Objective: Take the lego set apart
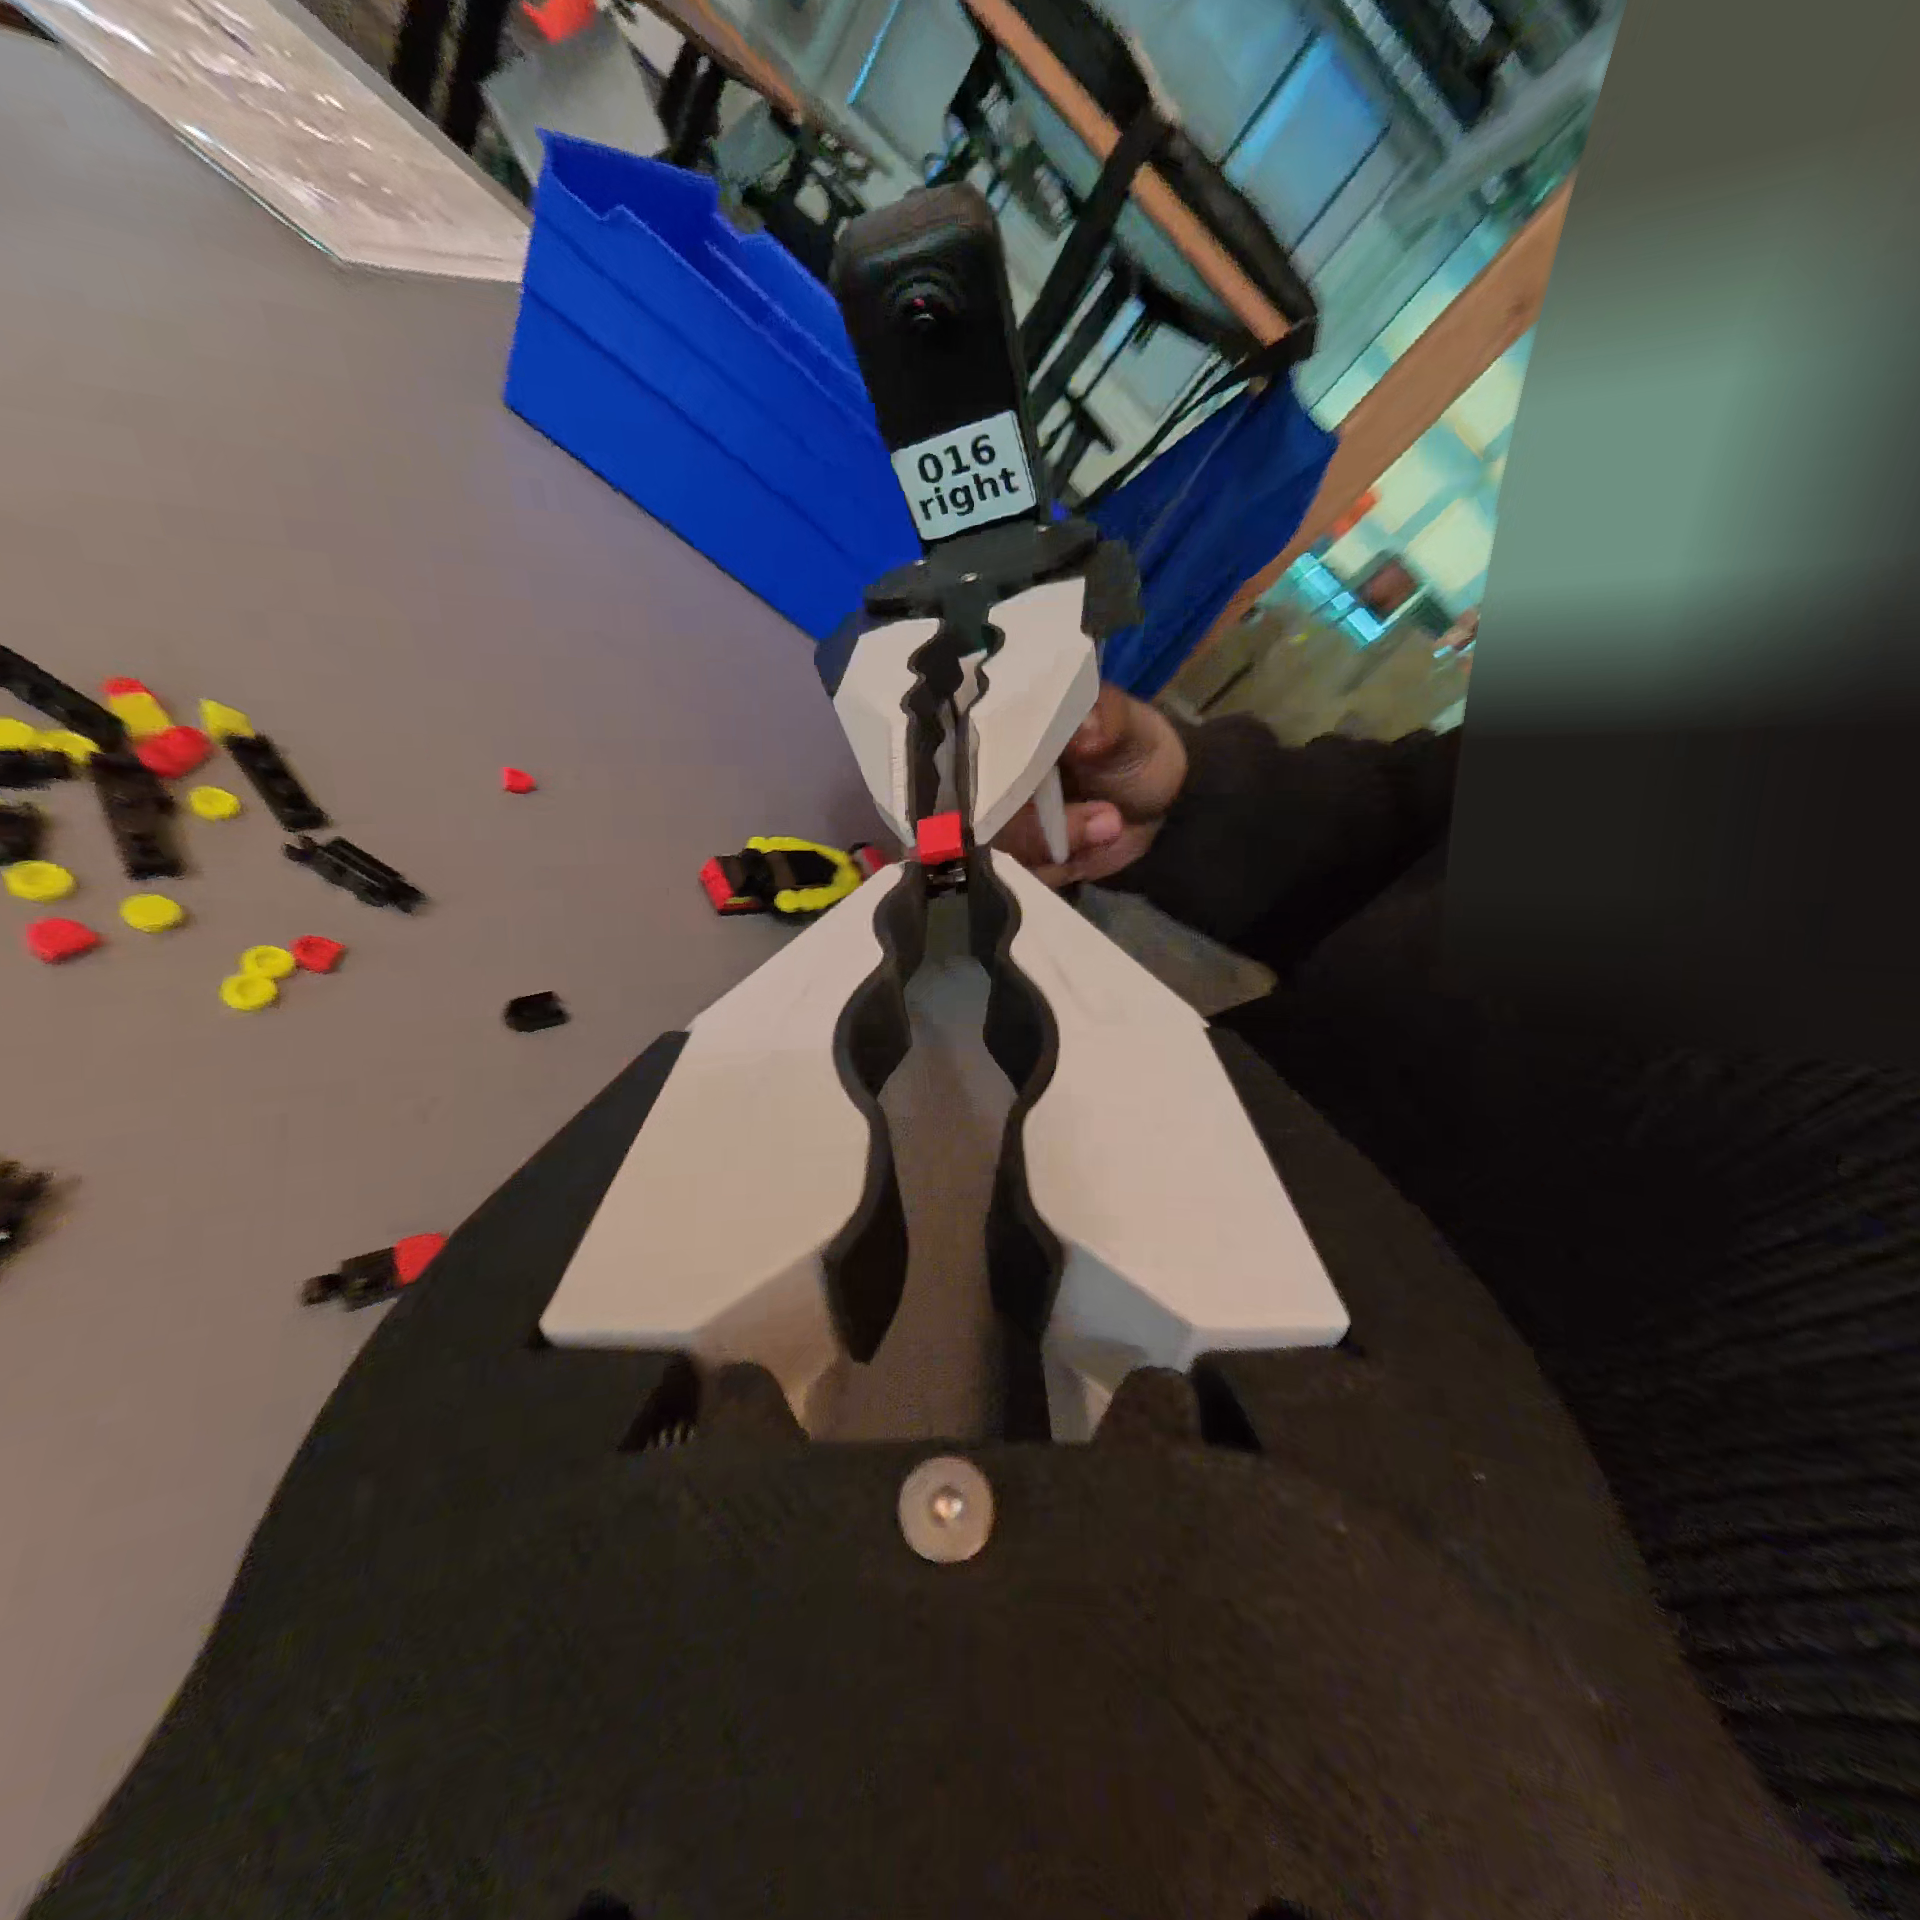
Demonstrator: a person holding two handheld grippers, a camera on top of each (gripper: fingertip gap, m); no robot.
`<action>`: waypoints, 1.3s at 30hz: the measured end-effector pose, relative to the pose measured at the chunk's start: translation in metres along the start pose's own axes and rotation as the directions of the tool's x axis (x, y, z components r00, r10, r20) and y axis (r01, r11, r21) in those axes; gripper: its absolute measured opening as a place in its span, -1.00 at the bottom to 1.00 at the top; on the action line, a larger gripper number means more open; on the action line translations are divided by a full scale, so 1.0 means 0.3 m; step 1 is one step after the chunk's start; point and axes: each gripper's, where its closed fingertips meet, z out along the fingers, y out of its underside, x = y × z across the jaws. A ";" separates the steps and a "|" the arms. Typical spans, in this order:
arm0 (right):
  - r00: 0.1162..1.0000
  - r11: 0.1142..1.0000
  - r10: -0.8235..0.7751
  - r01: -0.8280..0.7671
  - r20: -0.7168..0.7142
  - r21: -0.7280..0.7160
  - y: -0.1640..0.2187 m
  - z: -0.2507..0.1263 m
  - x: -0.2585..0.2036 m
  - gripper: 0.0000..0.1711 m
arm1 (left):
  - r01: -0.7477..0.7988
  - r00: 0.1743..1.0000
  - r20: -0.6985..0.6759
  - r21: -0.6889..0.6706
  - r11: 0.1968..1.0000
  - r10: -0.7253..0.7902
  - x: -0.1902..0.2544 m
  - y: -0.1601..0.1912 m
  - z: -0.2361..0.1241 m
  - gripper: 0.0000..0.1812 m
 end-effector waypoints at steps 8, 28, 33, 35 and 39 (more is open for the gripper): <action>0.987 0.982 0.153 -0.156 0.039 0.110 -0.040 -0.014 0.035 -1.00 | -0.136 0.989 0.031 -0.154 0.979 0.142 0.027 0.103 0.068 -1.00; 0.878 0.942 -0.243 0.315 -0.413 0.114 -0.207 -0.265 0.077 -1.00 | -0.027 0.983 0.180 -0.075 0.997 0.040 -0.106 0.057 0.025 -1.00; 0.794 0.928 -0.297 0.370 -0.530 0.035 -0.120 -0.246 0.099 -0.91 | -0.036 0.987 0.157 -0.053 0.998 0.044 -0.094 0.046 0.022 -1.00; 0.806 0.937 -0.276 0.346 -0.524 0.039 -0.077 -0.220 0.085 -0.87 | -0.037 0.986 0.159 -0.044 0.998 0.044 -0.098 0.041 0.024 -1.00; 0.774 0.934 -0.256 0.351 -0.579 0.057 -0.005 -0.218 0.058 -0.81 | -0.062 0.982 0.174 -0.044 0.997 0.068 -0.109 0.036 0.033 -1.00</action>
